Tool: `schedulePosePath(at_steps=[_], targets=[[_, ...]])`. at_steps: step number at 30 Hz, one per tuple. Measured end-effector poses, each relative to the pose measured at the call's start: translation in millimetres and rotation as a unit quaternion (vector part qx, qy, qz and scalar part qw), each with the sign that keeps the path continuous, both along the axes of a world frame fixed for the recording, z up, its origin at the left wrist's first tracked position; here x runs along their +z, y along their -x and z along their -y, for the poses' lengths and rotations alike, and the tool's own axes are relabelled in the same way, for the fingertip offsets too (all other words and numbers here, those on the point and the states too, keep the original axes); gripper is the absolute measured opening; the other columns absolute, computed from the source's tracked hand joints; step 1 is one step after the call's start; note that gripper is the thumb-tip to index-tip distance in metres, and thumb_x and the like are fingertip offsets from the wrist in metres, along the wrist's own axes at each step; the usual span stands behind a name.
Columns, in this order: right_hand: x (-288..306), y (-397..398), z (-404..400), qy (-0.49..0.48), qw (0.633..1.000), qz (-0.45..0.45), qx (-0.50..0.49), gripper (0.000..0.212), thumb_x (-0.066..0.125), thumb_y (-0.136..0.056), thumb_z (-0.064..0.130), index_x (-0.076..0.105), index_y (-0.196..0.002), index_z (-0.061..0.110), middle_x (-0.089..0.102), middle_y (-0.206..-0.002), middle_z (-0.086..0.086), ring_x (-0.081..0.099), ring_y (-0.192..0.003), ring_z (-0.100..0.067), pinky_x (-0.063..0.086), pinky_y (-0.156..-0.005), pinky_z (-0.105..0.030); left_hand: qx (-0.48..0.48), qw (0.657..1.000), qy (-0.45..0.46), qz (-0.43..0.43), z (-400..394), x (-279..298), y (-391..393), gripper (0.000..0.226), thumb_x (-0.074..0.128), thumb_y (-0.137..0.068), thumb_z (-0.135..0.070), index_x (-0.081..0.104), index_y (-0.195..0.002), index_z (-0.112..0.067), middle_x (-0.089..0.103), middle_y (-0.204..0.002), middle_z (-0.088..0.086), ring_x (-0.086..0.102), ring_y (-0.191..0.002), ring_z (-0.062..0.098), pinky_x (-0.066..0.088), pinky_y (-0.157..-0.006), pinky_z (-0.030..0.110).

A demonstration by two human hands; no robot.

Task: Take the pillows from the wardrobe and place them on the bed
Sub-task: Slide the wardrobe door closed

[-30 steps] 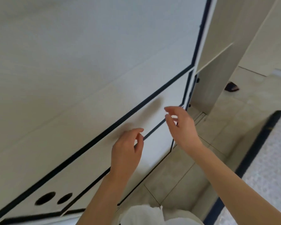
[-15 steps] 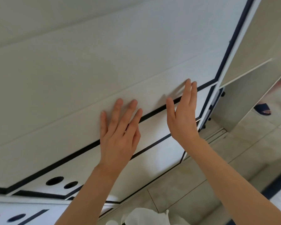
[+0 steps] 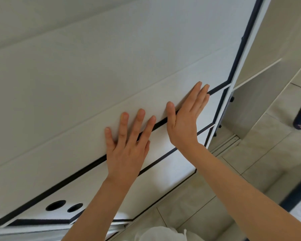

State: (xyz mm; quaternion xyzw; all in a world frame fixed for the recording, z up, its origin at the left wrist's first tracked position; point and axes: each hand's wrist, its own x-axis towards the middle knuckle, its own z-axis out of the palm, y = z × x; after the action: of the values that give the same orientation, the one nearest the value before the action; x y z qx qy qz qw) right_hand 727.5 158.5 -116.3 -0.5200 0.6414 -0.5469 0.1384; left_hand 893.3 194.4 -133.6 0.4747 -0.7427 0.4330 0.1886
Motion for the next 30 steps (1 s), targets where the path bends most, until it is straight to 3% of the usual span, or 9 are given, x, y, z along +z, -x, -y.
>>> schedulePosePath(at_steps=[9, 15, 18, 22, 30], targets=[[-8.8, 79.9, 26.3, -0.001, 1.000, -0.022, -0.016, 0.080, 0.027, -0.095, 0.058, -0.010, -0.153, 0.016, -0.018, -0.161, -0.010, -0.021, -0.146, -0.027, -0.005, -0.118, -0.041, -0.008, 1.000, -0.017, 0.001, 28.4, 4.3, 75.4, 0.067, 0.049, -0.097, -0.038, 0.018, -0.155, -0.032, -0.007, -0.165, 0.001, -0.012, -0.150, 0.031, -0.011, -0.117, 0.057], [-12.4, 140.9, 42.4, -0.045, 0.997, -0.023, -0.059, 0.067, 0.027, -0.098, 0.054, -0.009, -0.152, 0.033, -0.015, -0.162, 0.005, -0.017, -0.147, -0.028, -0.005, -0.116, -0.054, -0.019, 1.000, -0.023, 0.002, 46.9, 5.6, 132.1, 0.071, 0.051, -0.095, -0.033, 0.015, -0.156, -0.030, -0.007, -0.165, 0.002, -0.013, -0.150, 0.031, -0.014, -0.116, 0.056], [-14.0, 170.6, 52.9, -0.044, 0.997, 0.030, -0.059, 0.067, 0.026, -0.100, 0.052, -0.006, -0.153, 0.029, -0.013, -0.162, 0.004, -0.013, -0.148, -0.022, -0.002, -0.119, -0.053, -0.027, 0.999, -0.023, -0.003, 58.9, 8.0, 163.2, 0.079, 0.058, -0.089, -0.025, 0.016, -0.156, -0.029, 0.002, -0.164, 0.002, -0.012, -0.150, 0.032, -0.014, -0.116, 0.056], [-9.9, 205.4, 70.5, -0.022, 0.994, 0.089, -0.059, 0.070, 0.026, -0.098, 0.057, -0.004, -0.154, 0.026, -0.014, -0.162, 0.007, -0.006, -0.149, -0.012, 0.016, -0.120, -0.047, -0.032, 0.999, -0.033, -0.003, 72.8, 10.0, 205.1, 0.084, 0.059, -0.087, -0.017, 0.015, -0.156, -0.028, 0.009, -0.165, -0.002, -0.013, -0.150, 0.033, -0.015, -0.115, 0.057], [-0.3, 278.4, 106.0, -0.043, 0.989, 0.112, -0.091, 0.070, 0.027, -0.098, 0.055, -0.003, -0.154, 0.025, -0.014, -0.162, -0.001, -0.008, -0.149, -0.021, 0.009, -0.121, -0.045, -0.047, 0.997, -0.066, -0.005, 101.4, 14.4, 285.6, 0.083, 0.055, -0.084, -0.009, 0.018, -0.156, -0.025, 0.006, -0.165, -0.001, -0.013, -0.150, 0.034, -0.015, -0.116, 0.056]])
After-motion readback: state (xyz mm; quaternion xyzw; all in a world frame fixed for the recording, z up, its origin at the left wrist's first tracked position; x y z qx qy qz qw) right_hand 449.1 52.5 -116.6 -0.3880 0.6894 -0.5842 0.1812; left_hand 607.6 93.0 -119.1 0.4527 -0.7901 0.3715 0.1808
